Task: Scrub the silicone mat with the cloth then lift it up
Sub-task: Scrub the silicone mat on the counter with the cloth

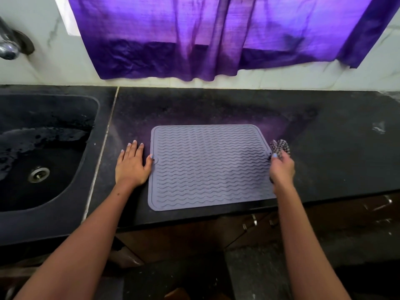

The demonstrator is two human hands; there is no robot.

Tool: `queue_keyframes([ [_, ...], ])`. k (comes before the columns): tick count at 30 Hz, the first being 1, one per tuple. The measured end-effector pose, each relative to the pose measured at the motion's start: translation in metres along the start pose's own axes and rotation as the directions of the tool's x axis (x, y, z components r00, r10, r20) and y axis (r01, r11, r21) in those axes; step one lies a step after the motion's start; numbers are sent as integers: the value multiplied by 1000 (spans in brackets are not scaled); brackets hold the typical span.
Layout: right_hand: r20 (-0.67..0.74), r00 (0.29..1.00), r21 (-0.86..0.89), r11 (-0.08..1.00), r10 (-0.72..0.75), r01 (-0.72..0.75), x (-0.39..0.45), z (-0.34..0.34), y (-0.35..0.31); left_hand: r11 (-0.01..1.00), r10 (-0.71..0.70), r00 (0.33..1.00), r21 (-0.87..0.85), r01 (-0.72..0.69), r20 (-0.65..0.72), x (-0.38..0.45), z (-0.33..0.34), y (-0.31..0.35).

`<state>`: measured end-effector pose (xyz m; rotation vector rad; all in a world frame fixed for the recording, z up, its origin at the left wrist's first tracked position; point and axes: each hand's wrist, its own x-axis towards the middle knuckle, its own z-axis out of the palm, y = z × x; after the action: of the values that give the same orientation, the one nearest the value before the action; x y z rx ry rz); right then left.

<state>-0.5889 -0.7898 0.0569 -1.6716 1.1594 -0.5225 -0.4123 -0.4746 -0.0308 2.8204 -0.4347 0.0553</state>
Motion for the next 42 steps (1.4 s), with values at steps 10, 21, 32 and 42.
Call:
queue_keyframes([
  [10,441,762,-709,336,-473,619,-70,72,51,1000,-3,1000,-1,3,12,1,-1,0],
  [21,456,889,-37,999,25,-9,-7,36,-17,1000,-1,968,25,-5,252,7,-14,-3],
  [32,575,683,-615,312,-450,724,-65,73,49,1000,6,992,6,-7,126,1,-4,-3],
  [42,-91,943,-126,943,-320,307,-28,38,17,916,25,966,-381,-126,-259,-6,-13,50],
])
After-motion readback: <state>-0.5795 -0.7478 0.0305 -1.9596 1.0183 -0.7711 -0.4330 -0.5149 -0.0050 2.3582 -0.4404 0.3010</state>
